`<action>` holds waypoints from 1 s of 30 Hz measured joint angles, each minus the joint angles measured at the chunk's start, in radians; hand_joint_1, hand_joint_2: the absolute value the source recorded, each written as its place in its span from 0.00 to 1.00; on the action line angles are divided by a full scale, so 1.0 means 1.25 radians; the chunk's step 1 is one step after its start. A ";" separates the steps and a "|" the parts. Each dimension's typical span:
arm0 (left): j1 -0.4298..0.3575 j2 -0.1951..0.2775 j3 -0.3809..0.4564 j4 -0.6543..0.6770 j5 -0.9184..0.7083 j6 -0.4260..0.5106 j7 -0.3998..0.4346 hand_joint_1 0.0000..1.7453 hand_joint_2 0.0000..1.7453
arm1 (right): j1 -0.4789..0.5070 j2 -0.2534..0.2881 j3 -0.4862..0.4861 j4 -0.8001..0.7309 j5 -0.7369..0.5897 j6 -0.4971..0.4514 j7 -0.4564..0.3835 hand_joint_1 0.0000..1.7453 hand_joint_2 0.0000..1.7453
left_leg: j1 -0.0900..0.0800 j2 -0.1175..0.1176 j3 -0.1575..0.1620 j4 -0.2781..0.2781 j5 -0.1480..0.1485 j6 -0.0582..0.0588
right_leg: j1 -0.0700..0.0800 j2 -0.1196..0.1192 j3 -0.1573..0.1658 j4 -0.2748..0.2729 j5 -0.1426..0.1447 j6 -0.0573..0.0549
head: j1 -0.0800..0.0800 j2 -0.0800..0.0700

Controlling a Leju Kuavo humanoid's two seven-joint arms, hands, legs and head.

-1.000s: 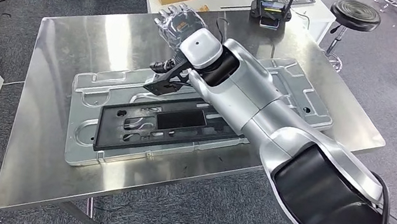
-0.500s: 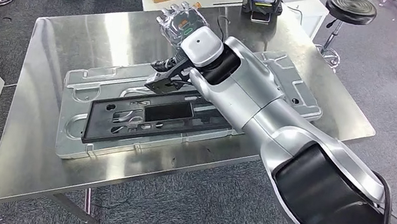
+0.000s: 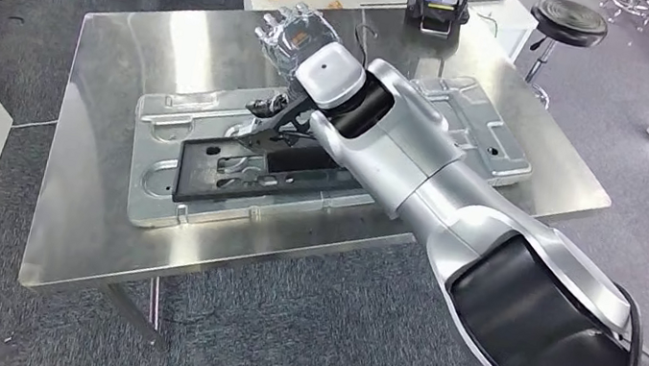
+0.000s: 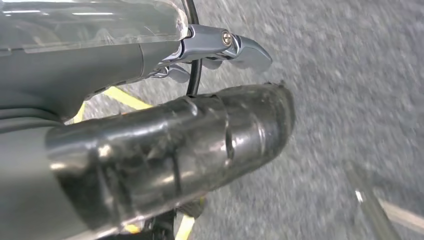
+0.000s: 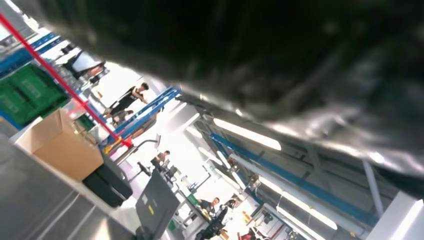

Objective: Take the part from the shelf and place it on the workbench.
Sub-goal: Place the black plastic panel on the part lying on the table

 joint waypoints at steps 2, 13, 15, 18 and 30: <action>0.001 0.000 0.000 0.000 0.001 -0.001 -0.001 0.00 0.00 | 0.001 -0.006 0.000 -0.006 -0.002 0.003 -0.001 0.00 0.00 | -0.005 0.001 -0.024 0.003 0.016 0.004 | 0.001 0.000 -0.015 0.092 -0.045 -0.001 | 0.000 0.000; 0.006 -0.010 0.000 0.000 0.017 -0.001 -0.012 0.00 0.00 | -0.002 -0.068 0.000 -0.088 -0.024 0.019 -0.013 0.00 0.00 | -0.009 0.000 -0.086 0.023 0.043 -0.019 | 0.022 -0.008 0.166 -0.158 0.035 -0.047 | 0.000 0.000; 0.007 -0.010 0.000 0.000 0.017 0.000 -0.013 0.00 0.00 | -0.002 -0.076 0.000 -0.101 -0.027 0.020 -0.015 0.00 0.00 | -0.005 -0.002 -0.108 0.097 -0.031 -0.028 | 0.019 -0.011 0.149 -0.166 0.057 -0.050 | -0.001 0.000; 0.007 -0.009 0.000 0.000 0.017 0.000 -0.013 0.00 0.00 | 0.000 -0.084 0.000 -0.113 -0.030 0.021 -0.015 0.00 0.00 | 0.006 -0.002 -0.129 0.225 -0.083 -0.043 | 0.016 -0.011 0.111 -0.161 0.084 -0.045 | -0.001 0.000; 0.003 -0.006 0.000 0.000 0.016 -0.001 -0.013 0.00 0.00 | 0.004 -0.113 0.000 -0.134 -0.032 0.022 -0.016 0.00 0.00 | 0.005 0.001 -0.010 0.015 -0.005 -0.003 | -0.006 -0.006 -0.007 -0.022 0.024 0.005 | 0.001 0.000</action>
